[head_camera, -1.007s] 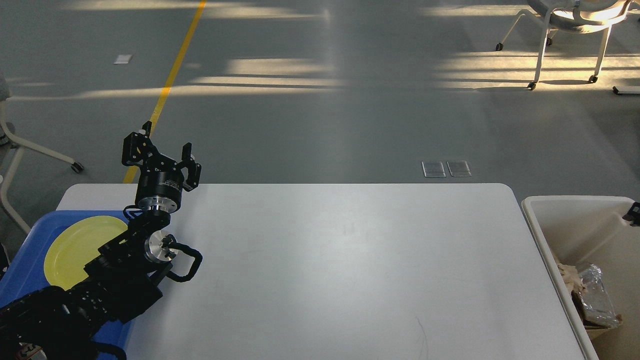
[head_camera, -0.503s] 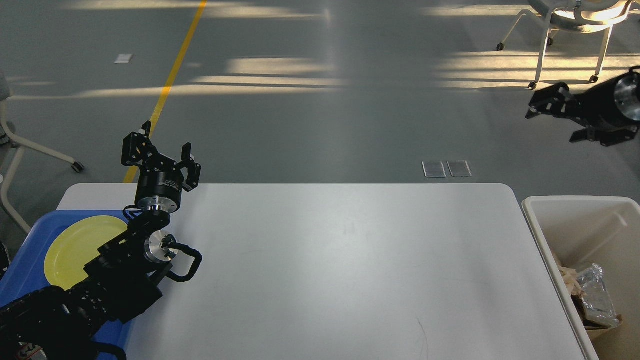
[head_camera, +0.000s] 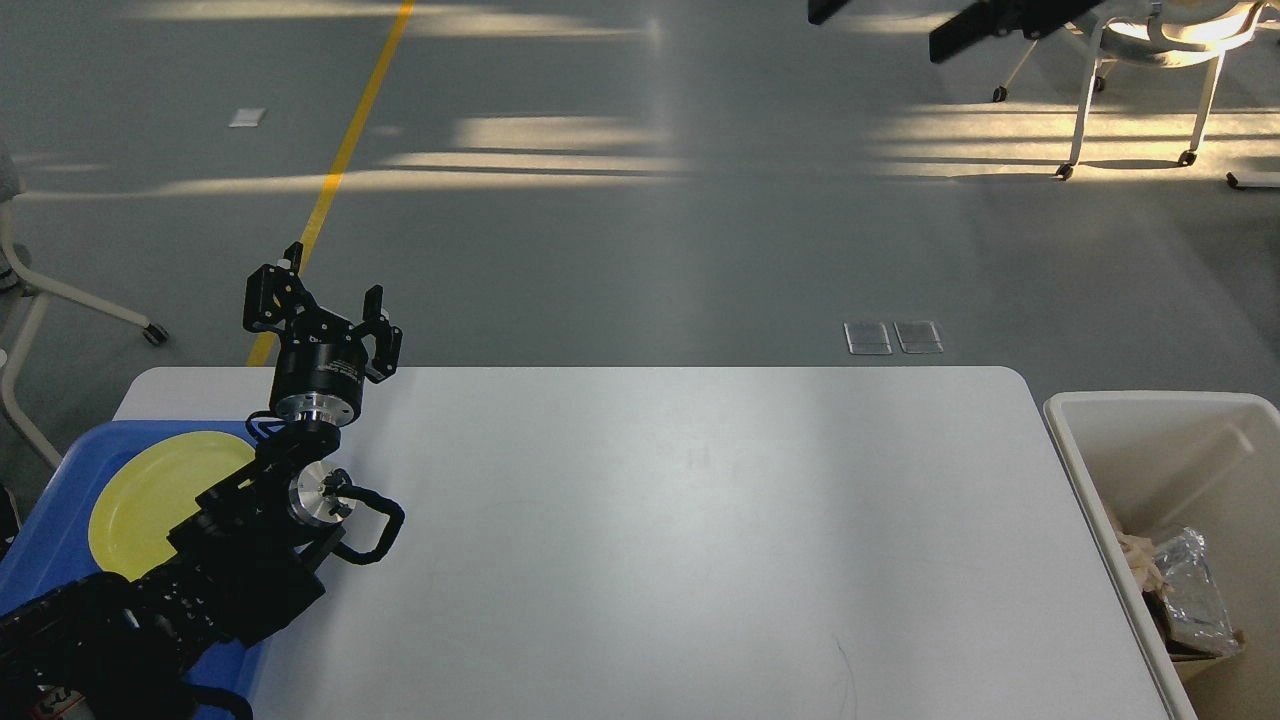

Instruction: Tidy desktop

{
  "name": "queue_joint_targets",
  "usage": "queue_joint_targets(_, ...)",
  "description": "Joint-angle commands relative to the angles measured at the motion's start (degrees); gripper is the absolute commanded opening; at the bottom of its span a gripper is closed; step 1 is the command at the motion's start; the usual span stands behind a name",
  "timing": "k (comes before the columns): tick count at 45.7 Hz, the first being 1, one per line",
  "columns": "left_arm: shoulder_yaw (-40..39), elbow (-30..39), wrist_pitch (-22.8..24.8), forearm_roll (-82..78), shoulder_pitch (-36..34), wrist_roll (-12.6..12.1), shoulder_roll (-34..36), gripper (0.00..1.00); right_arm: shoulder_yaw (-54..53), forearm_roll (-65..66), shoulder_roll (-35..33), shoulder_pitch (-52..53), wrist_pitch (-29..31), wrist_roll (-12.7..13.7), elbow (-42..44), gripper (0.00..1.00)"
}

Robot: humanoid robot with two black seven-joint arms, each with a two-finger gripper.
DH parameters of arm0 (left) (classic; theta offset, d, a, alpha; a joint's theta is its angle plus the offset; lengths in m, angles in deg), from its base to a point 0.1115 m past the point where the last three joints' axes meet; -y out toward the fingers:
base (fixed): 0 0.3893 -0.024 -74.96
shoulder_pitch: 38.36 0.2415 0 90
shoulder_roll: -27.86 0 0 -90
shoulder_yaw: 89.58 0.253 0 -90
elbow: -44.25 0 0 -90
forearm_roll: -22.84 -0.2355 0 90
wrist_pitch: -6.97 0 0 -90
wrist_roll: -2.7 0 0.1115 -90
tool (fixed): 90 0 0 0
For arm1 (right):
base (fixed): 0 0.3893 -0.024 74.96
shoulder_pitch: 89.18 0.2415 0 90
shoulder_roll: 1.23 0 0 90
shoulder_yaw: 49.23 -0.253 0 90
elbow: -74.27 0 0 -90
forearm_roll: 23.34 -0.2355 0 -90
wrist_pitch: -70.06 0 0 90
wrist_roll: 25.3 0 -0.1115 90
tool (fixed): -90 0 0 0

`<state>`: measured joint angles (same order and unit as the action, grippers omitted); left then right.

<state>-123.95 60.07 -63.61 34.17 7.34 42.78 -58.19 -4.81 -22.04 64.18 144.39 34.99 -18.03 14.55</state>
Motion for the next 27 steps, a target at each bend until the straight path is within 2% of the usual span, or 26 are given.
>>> queue_joint_targets(1, 0.0, 0.0, 0.0, 0.0, 0.0, 0.0, 0.1, 0.97, -3.6, -1.2, 0.8, 4.4, 0.1, -0.1, 0.0, 1.00)
queue_joint_targets(9, 0.0, 0.0, 0.0, 0.0, 0.0, 0.0, 0.0, 0.97, -4.9, -0.6, 3.1, 4.3, 0.1, -0.1, 0.3, 1.00)
queue_joint_targets(21, 0.0, 0.0, 0.0, 0.0, 0.0, 0.0, 0.0, 0.97, -4.7, 0.0, 3.8, -10.2, -0.4, 0.1, 6.0, 0.98)
queue_joint_targets(27, 0.0, 0.0, 0.0, 0.0, 0.0, 0.0, 0.0, 0.97, -5.8, -0.5, 4.8, -20.3, -13.1, 0.0, 11.2, 0.98)
